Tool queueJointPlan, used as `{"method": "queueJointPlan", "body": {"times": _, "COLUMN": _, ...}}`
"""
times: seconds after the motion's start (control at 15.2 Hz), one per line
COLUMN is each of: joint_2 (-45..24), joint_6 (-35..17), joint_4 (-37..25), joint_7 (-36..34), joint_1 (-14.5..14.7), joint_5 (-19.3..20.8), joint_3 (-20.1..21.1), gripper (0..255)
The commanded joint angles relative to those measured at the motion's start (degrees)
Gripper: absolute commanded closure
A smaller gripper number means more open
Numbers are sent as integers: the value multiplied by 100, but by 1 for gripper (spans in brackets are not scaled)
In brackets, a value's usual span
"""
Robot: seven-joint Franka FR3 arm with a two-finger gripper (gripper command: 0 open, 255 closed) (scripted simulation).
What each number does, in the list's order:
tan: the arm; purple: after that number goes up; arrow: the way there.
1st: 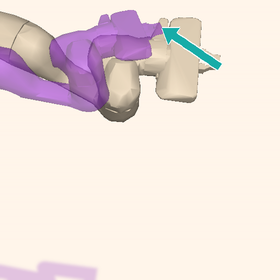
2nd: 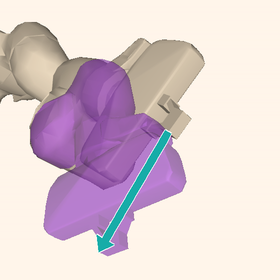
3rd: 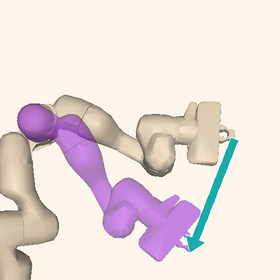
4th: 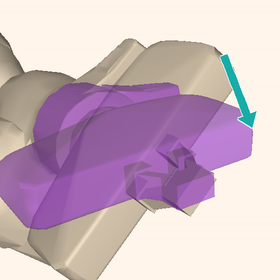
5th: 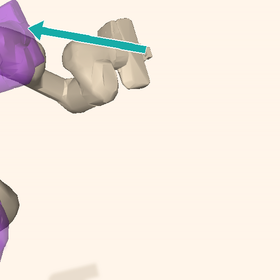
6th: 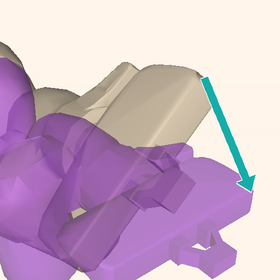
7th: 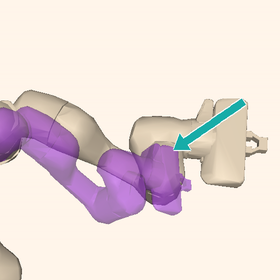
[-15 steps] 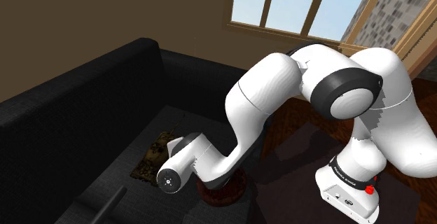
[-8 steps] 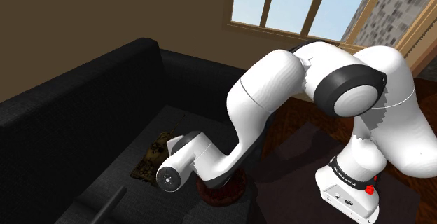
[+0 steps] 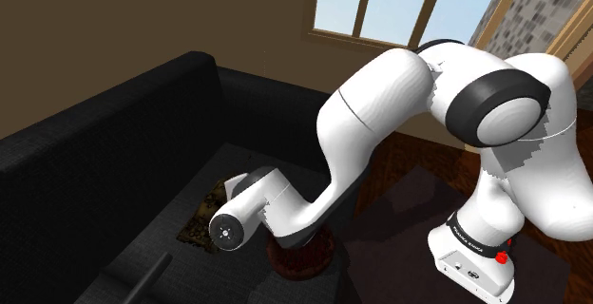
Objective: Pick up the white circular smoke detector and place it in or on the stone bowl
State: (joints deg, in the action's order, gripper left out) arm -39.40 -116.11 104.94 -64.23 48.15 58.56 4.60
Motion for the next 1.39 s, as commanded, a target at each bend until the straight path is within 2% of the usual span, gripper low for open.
{"method": "queueJointPlan", "body": {"times": 0.0, "joint_2": 142, "joint_6": 59, "joint_4": 56, "joint_7": 73, "joint_1": -5, "joint_5": -44, "joint_3": 23, "gripper": 255}}
{"method": "queueJointPlan", "body": {"times": 1.25, "joint_2": 1226, "joint_6": 589, "joint_4": 290, "joint_7": 796, "joint_1": -70, "joint_5": -421, "joint_3": 171, "gripper": 255}}
{"method": "queueJointPlan", "body": {"times": 1.32, "joint_2": 1325, "joint_6": 639, "joint_4": 425, "joint_7": 706, "joint_1": -7, "joint_5": -461, "joint_3": 222, "gripper": 255}}
